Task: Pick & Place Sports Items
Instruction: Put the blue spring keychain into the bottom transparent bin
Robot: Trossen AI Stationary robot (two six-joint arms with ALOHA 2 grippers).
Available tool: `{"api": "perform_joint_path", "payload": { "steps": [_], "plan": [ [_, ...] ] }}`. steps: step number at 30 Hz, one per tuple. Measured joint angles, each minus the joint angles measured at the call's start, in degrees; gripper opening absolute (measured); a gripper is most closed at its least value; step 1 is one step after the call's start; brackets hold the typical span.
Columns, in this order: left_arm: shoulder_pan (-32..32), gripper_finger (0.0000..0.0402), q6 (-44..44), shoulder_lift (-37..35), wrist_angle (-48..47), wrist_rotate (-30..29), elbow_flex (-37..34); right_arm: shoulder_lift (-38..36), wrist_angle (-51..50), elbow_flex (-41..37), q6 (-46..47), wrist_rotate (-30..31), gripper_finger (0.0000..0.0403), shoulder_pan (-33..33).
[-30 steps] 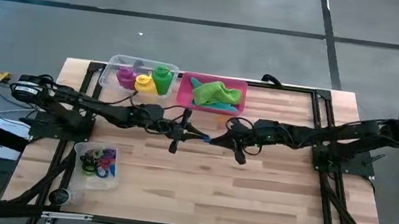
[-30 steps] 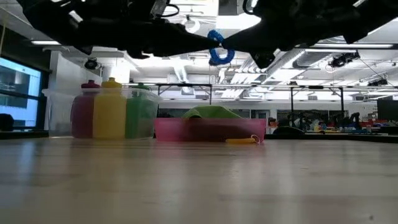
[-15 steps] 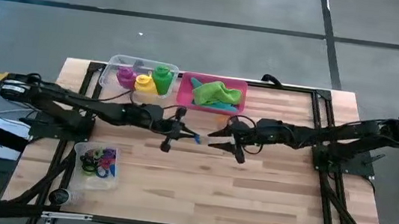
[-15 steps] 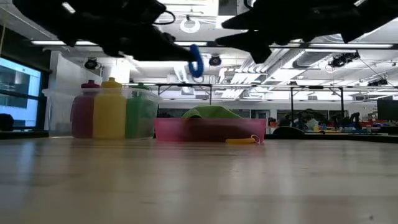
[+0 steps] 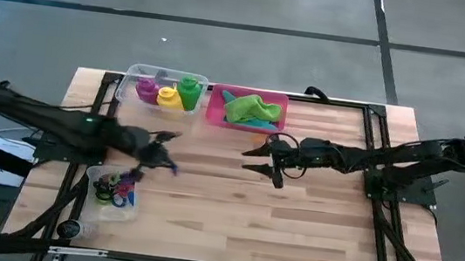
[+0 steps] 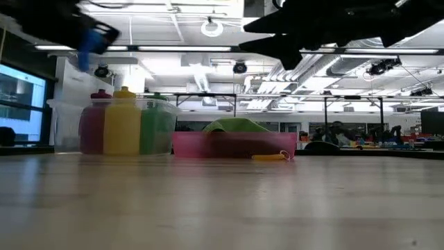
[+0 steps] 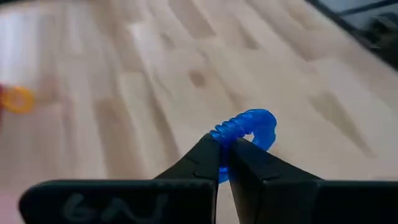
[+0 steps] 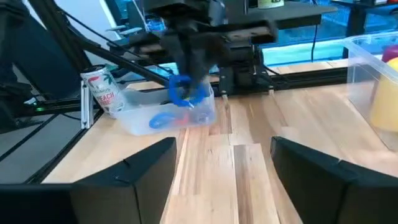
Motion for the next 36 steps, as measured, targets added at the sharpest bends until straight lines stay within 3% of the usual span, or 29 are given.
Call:
{"api": "perform_joint_path", "payload": {
  "steps": [6,11,25,32,36],
  "plan": [
    [-6.6,0.0003,-10.9,-9.3,-14.0,0.0,0.0,0.0,-0.1,0.0,0.0,0.0,0.0209,0.0],
    [-13.5,0.0003,-20.1,-12.1,-22.1,0.0,0.0,0.0,-0.1,0.0,0.0,0.0,0.0209,0.0],
    [-26.8,0.0003,-45.2,-7.2,-38.4,0.1,0.0,0.0,-2.7,0.0,1.5,0.0,0.0209,0.0],
    [-28.6,0.0007,-50.5,-4.7,-39.1,0.1,0.0,0.0,-4.0,0.0,1.3,0.1,0.0209,0.0],
    [-28.6,0.0047,-51.1,-3.1,-39.1,0.1,0.0,0.0,-5.2,0.0,1.3,2.4,0.0209,0.0]
  ]
}}
